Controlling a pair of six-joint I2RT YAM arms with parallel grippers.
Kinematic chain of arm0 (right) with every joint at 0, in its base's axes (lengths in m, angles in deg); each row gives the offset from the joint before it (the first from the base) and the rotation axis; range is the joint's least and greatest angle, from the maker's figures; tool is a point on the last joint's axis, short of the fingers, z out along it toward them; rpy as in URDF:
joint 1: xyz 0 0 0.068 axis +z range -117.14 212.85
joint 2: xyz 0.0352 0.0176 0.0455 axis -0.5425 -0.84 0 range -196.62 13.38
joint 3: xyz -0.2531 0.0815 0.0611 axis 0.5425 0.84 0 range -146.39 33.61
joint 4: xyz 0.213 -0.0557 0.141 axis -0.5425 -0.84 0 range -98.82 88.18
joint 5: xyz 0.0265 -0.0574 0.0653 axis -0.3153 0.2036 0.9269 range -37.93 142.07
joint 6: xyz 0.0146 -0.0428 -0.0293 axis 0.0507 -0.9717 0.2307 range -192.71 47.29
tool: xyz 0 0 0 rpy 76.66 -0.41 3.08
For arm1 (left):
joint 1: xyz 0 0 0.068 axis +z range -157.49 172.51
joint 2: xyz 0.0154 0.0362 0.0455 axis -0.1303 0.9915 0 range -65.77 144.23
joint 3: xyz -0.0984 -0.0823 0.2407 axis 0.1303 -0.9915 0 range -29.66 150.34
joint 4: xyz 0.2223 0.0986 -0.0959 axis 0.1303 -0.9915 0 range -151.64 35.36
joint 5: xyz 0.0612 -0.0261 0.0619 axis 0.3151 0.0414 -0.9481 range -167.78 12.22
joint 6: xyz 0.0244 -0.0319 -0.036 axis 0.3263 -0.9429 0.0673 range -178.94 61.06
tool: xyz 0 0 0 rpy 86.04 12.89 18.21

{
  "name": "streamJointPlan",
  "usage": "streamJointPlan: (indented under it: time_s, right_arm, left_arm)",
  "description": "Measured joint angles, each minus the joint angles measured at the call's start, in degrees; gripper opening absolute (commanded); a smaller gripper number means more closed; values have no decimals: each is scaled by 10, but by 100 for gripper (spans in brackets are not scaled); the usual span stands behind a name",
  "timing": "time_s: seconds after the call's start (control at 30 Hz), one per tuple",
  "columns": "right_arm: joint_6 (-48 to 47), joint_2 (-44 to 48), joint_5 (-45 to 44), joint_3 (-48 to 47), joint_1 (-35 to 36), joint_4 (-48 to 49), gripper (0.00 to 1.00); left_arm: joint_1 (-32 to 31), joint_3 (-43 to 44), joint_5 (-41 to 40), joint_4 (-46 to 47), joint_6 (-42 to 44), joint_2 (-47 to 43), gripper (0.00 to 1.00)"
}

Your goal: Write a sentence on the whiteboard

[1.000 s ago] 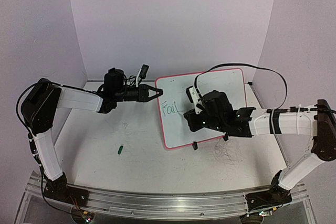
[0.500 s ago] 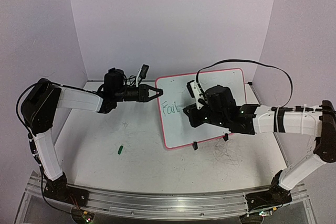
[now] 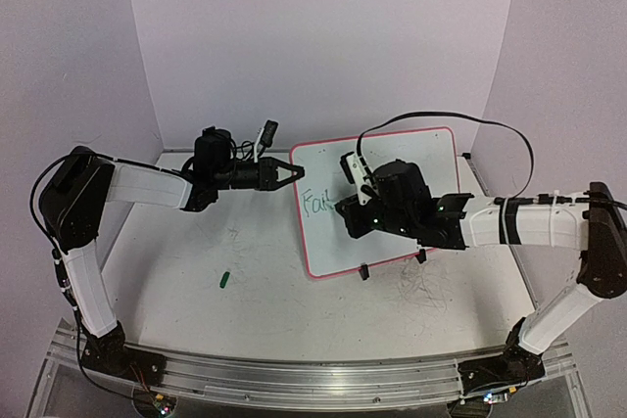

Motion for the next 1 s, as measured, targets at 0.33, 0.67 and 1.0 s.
streamJointPlan:
  time_s: [0.33, 0.67, 1.0]
  right_arm:
    - [4, 0, -32, -3, 3, -2, 0]
    - [7, 29, -37, 1, -1, -4, 0]
    - [6, 22, -41, -6, -3, 3, 0]
  left_arm:
    - [0, 0, -1, 0, 0, 0, 0]
    - [0, 0, 0, 0, 0, 0, 0]
    - [0, 0, 0, 0, 0, 0, 0]
